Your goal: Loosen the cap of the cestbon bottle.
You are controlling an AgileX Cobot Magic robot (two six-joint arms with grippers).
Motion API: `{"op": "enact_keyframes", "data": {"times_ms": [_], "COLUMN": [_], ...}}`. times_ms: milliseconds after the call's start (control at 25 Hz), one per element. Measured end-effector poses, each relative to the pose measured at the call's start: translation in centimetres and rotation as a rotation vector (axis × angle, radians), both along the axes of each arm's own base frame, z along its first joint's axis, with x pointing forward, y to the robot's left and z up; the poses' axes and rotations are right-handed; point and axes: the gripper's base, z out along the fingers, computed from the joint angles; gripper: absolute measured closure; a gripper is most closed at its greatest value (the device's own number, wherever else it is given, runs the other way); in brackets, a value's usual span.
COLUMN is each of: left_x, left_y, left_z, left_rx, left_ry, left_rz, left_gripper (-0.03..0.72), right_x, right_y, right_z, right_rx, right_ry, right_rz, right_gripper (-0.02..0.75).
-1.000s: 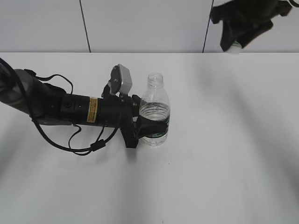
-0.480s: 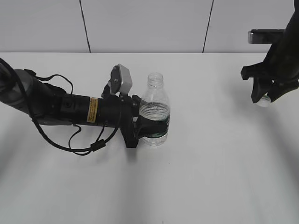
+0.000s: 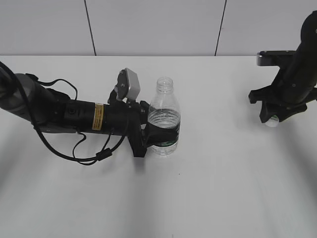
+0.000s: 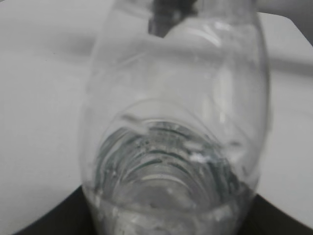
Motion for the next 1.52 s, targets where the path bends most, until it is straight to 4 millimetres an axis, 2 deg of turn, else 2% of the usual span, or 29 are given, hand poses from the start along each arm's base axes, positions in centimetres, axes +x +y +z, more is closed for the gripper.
{"op": "enact_keyframes", "data": {"times_ms": [200,320,480,680,840,920,1160,1280,1520], "left_x": [0.0,0.0,0.0,0.0,0.0,0.0,0.0,-0.1,-0.1], "left_y": [0.0,0.0,0.0,0.0,0.0,0.0,0.0,0.0,-0.1], "left_z": [0.0,0.0,0.0,0.0,0.0,0.0,0.0,0.0,0.0], "left_rx": [0.0,0.001,0.001,0.001,0.001,0.001,-0.002,-0.002,-0.002], "left_ry": [0.0,0.0,-0.001,-0.001,-0.001,-0.001,0.0,0.0,0.008], "left_rz": [-0.002,-0.003,-0.003,-0.003,-0.003,-0.003,-0.006,-0.007,-0.006], "left_gripper": [0.328,0.328,0.328,0.328,0.328,0.328,0.328,0.328,0.232], "right_x": [0.1,0.0,0.0,0.0,0.1,0.1,0.9,0.6,0.1], "right_y": [0.0,0.0,0.0,0.0,0.0,0.0,0.2,0.1,0.1], "right_z": [-2.6,-3.5,-3.5,-3.5,-3.4,-2.6,2.1,3.6,6.4], "right_rx": [-0.008,-0.012,-0.011,-0.01,-0.009,-0.008,0.006,0.011,0.01], "right_ry": [0.064,0.088,0.087,0.087,0.088,0.092,0.024,-0.005,0.013], "right_rz": [-0.007,-0.008,-0.017,-0.024,-0.028,-0.028,-0.026,-0.026,-0.022], "right_gripper": [0.44,0.44,0.421,0.323,0.311,0.311,0.311,0.312,0.312]}}
